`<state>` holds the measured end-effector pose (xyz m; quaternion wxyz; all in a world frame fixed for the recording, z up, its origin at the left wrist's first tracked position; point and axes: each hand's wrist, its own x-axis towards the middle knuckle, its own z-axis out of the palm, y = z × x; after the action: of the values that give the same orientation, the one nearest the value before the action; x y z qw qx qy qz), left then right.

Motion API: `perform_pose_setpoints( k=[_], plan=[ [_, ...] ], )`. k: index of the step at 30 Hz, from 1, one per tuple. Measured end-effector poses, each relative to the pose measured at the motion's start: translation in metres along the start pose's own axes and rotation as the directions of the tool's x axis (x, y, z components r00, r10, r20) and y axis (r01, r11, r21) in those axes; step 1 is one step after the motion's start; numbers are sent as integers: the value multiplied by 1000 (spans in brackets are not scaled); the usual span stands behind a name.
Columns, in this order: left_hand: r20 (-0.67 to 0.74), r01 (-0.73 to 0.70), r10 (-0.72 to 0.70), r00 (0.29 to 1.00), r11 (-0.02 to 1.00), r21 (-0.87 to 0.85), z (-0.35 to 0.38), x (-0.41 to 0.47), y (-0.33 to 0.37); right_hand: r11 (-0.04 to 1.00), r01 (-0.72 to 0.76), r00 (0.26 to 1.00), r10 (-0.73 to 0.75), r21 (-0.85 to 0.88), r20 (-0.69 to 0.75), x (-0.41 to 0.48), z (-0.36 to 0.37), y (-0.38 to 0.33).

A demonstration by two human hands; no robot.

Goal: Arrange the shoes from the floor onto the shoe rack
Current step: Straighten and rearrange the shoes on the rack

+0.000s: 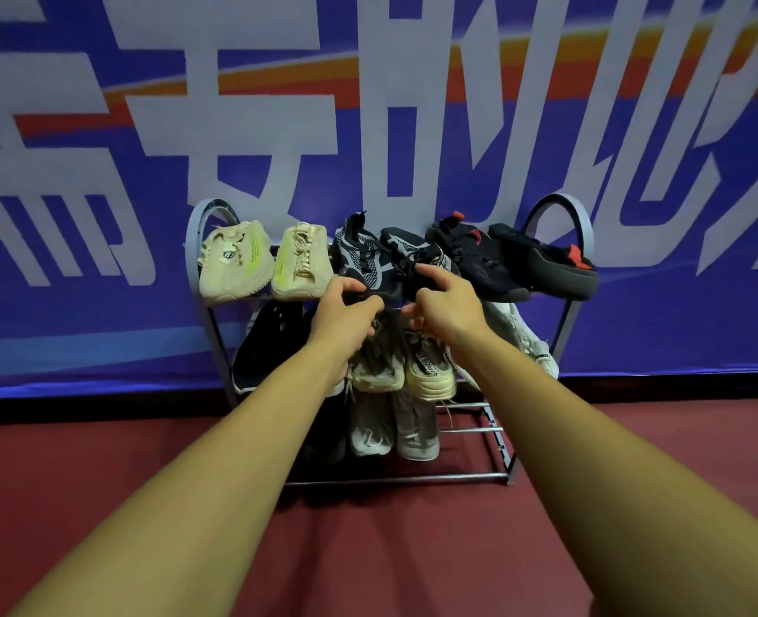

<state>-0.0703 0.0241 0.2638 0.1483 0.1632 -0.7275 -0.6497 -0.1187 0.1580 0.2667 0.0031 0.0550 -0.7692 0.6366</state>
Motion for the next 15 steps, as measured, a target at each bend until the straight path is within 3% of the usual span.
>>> perform_pose_setpoints(
  k=[5, 10, 15],
  plan=[
    [-3, 29, -30, 1000, 995, -100, 8, 0, 0, 992, 41, 995, -51, -120, -87, 3, -11, 15],
    [-25, 42, -46, 999, 988, -145, 14, 6, 4, 995, 20, 994, -30, -100, -102, 2, -17, 17],
    [7, 42, -41, 999, 993, -112, 17, 10, 5, 985, -56, 993, 73, 162, -97, 18, -13, 13]
  ],
)
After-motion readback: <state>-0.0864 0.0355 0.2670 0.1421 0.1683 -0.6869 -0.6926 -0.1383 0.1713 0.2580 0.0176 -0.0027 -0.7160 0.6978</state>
